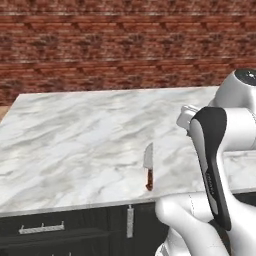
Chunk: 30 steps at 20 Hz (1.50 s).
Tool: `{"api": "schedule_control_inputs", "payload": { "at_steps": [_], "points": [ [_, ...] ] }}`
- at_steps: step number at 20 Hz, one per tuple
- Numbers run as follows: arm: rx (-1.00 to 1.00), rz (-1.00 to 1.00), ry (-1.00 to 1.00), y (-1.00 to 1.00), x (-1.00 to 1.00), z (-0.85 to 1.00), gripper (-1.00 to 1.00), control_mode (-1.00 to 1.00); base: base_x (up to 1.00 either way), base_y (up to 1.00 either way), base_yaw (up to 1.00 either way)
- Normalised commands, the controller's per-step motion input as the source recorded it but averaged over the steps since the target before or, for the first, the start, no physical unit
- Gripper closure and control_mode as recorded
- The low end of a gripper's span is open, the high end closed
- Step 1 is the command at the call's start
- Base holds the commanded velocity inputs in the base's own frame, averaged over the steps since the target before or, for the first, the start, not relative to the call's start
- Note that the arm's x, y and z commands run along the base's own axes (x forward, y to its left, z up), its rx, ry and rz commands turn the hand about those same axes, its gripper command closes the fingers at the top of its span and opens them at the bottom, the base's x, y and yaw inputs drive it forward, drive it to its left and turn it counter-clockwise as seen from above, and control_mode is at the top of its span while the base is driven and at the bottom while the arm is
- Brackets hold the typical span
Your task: Move the cutting board and knife to the sink. Then move spray from the cabinet to the counter.
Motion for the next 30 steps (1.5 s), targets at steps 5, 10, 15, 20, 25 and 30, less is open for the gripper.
{"api": "schedule_control_inputs", "payload": {
  "at_steps": [5, 10, 15, 20, 25, 30],
  "points": [
    [0.00, 0.00, 0.00, 0.00, 0.00, 0.00, -1.00, 1.00, 0.63, 0.97, -0.01],
    [0.00, 0.00, 0.00, 0.00, 0.00, 0.00, -1.00, 1.00, 0.15, 0.15, -0.07],
    [0.00, 0.00, 0.00, 0.00, 0.00, 0.00, -1.00, 1.00, 0.00, 0.00, -0.22],
    [0.00, 0.00, 0.00, 0.00, 0.00, 0.00, -1.00, 1.00, -0.21, -0.09, -0.03],
    [0.00, 0.00, 0.00, 0.00, 0.00, 0.00, -1.00, 1.00, -0.78, -0.23, 0.00],
    [0.00, 0.00, 0.00, 0.00, 0.00, 0.00, -1.00, 1.00, -0.03, -0.01, 0.01]
  ]
}}
